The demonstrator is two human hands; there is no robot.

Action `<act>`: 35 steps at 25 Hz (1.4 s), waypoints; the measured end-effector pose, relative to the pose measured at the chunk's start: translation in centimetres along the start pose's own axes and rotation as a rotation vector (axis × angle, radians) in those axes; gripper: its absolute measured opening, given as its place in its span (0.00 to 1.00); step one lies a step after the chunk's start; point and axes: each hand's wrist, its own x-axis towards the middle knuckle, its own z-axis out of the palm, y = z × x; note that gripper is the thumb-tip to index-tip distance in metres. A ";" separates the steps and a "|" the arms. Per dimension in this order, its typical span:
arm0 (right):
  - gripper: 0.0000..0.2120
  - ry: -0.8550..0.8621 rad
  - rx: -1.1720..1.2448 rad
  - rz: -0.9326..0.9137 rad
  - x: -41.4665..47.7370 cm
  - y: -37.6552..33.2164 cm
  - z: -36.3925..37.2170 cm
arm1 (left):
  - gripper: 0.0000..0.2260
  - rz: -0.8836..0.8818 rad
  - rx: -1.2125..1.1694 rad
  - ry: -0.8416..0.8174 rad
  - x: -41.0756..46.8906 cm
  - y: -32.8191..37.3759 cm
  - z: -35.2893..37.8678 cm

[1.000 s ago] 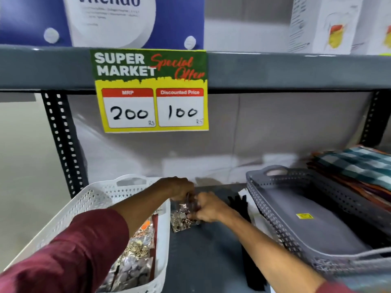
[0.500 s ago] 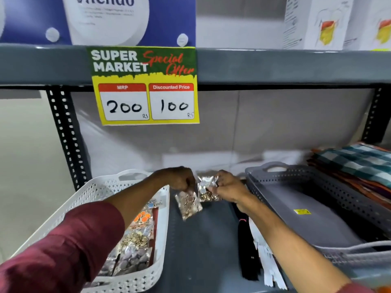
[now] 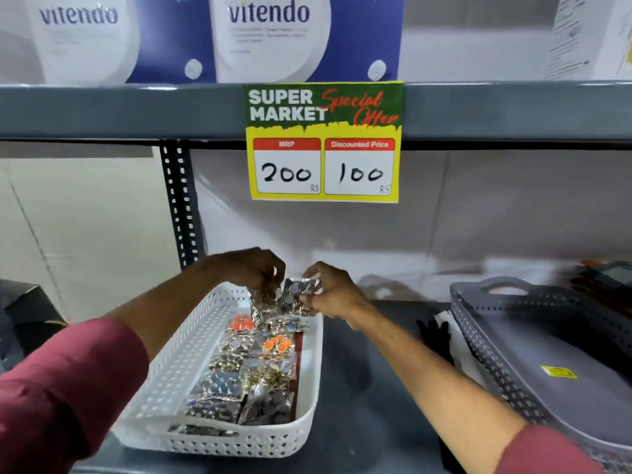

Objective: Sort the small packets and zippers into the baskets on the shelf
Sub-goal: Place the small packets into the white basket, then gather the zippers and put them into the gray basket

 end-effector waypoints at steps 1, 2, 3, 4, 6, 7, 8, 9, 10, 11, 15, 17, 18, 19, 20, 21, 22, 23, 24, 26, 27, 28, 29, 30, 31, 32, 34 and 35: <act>0.19 -0.048 -0.093 -0.014 0.2 -0.5 1.1 | 0.07 -0.014 -0.010 -0.063 -1.9 0.8 -0.3; 0.20 -0.089 -0.191 -0.026 0.3 -0.9 2.1 | 0.10 -0.029 -0.021 -0.090 -3.7 2.0 -0.3; 0.20 -0.121 -0.274 -0.038 0.5 -1.0 3.1 | 0.13 -0.039 -0.011 -0.137 -5.0 2.4 -0.2; 0.19 -0.144 -0.338 -0.053 0.5 -1.1 3.9 | 0.15 -0.049 -0.026 -0.168 -5.7 2.7 0.2; 0.17 -0.161 -0.406 -0.089 0.6 -0.7 5.3 | 0.14 -0.061 -0.063 -0.207 -6.6 3.1 0.3; 0.16 -0.160 -0.422 -0.105 0.7 -0.4 5.7 | 0.10 -0.062 -0.039 -0.197 -6.7 3.5 0.2; 0.15 -0.165 -0.433 -0.115 0.8 -0.3 6.0 | 0.05 -0.034 -0.017 -0.178 -6.8 3.8 0.4; 0.14 -0.165 -0.443 -0.123 0.8 -0.1 6.2 | 0.05 -0.018 0.008 -0.172 -6.7 4.0 0.7; 0.13 -0.161 -0.458 -0.130 0.7 -0.1 6.4 | 0.10 0.007 0.019 -0.169 -6.6 4.1 1.0; 0.14 -0.151 -0.472 -0.144 0.5 -0.1 6.4 | 0.13 0.018 0.034 -0.166 -6.5 4.1 1.1; 0.18 -0.045 -0.432 -0.199 -0.3 -0.3 4.3 | 0.13 0.023 -0.002 -0.064 -5.7 5.3 0.6; 0.13 0.015 -0.417 -0.192 -0.7 0.3 1.5 | 0.06 0.060 -0.078 0.099 -4.8 7.2 -0.3; 0.09 0.049 -0.419 -0.166 -1.0 0.8 -0.1 | 0.04 0.087 -0.095 0.181 -4.2 8.4 -0.9; 0.07 0.087 -0.427 -0.121 -1.4 1.6 -1.9 | 0.05 0.100 -0.112 0.242 -3.5 9.9 -1.3; 0.07 0.128 -0.456 -0.074 -1.8 2.3 -3.6 | 0.07 0.109 -0.146 0.284 -2.9 11.3 -1.7; 0.07 0.167 -0.503 -0.019 -2.4 3.1 -5.4 | 0.08 0.125 -0.201 0.302 -2.4 13.1 -2.2; 0.08 0.194 -0.563 0.035 -3.2 3.8 -7.0 | 0.08 0.146 -0.243 0.311 -1.8 14.9 -2.4; 0.09 0.211 -0.633 0.086 -4.1 4.4 -8.4 | 0.06 0.156 -0.267 0.308 -1.2 16.7 -2.4; 0.10 0.212 -0.709 0.138 -5.1 4.9 -9.6 | 0.04 0.155 -0.272 0.288 -0.8 18.7 -2.4; 0.11 0.165 -0.831 0.217 -6.8 5.7 -11.2 | 0.08 0.135 -0.277 0.198 -0.1 22.3 -2.3; 0.11 0.130 -0.871 0.240 -7.5 6.3 -11.4 | 0.08 0.117 -0.294 0.135 0.0 24.2 -2.2; 0.12 0.094 -0.902 0.258 -8.1 6.8 -11.5 | 0.08 0.096 -0.308 0.074 0.0 26.2 -2.0; 0.13 0.064 -0.913 0.278 -8.5 7.5 -11.3 | 0.08 0.062 -0.322 0.026 0.1 27.9 -1.7; 0.14 0.040 -0.918 0.309 -8.8 8.1 -10.8 | 0.11 0.002 -0.357 -0.022 0.1 29.6 -1.3; 0.14 0.031 -0.904 0.339 -8.9 8.8 -10.3 | 0.12 -0.050 -0.420 -0.088 0.0 31.2 -0.8; 0.15 0.040 -0.880 0.364 -9.1 9.6 -9.9 | 0.11 -0.096 -0.503 -0.152 -0.1 32.4 -0.1; 0.15 0.039 -0.886 0.446 -9.2 10.8 -9.0 | 0.04 -0.150 -0.663 -0.199 -0.3 33.9 1.4; 0.17 0.025 -0.904 0.479 -9.1 11.2 -8.7 | 0.01 -0.161 -0.729 -0.163 -0.6 34.2 1.9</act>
